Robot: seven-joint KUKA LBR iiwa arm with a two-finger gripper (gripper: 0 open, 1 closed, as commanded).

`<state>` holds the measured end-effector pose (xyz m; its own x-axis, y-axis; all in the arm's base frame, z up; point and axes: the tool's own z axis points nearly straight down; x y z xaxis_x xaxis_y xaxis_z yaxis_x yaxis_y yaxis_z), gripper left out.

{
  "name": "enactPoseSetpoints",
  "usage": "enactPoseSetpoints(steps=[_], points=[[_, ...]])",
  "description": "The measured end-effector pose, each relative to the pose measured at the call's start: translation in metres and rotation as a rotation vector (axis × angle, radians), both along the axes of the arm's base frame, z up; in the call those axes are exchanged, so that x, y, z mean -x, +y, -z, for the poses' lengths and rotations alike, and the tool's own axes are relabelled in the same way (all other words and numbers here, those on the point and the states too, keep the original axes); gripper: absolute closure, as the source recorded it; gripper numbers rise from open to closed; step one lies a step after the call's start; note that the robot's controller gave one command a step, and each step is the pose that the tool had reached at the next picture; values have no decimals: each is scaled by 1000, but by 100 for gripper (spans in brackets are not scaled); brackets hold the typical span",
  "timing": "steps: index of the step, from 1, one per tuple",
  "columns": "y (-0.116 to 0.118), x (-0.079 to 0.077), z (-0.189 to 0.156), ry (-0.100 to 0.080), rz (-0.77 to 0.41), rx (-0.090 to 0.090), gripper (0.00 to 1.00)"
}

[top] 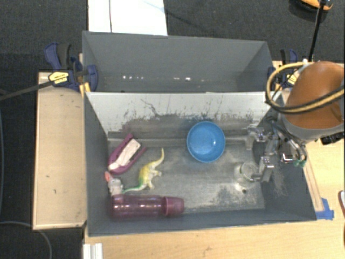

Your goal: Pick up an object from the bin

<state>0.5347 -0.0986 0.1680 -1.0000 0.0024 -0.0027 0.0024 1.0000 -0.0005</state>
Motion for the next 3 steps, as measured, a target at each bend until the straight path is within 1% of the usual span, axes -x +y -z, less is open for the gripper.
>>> enactPoseSetpoints(steps=[1, 2, 3], points=[[45, -20, 46, -6, -26, 2, 0], [63, -38, 70, 4, 70, -6, 0], [72, -34, 80, -6, 292, 0, 0]])
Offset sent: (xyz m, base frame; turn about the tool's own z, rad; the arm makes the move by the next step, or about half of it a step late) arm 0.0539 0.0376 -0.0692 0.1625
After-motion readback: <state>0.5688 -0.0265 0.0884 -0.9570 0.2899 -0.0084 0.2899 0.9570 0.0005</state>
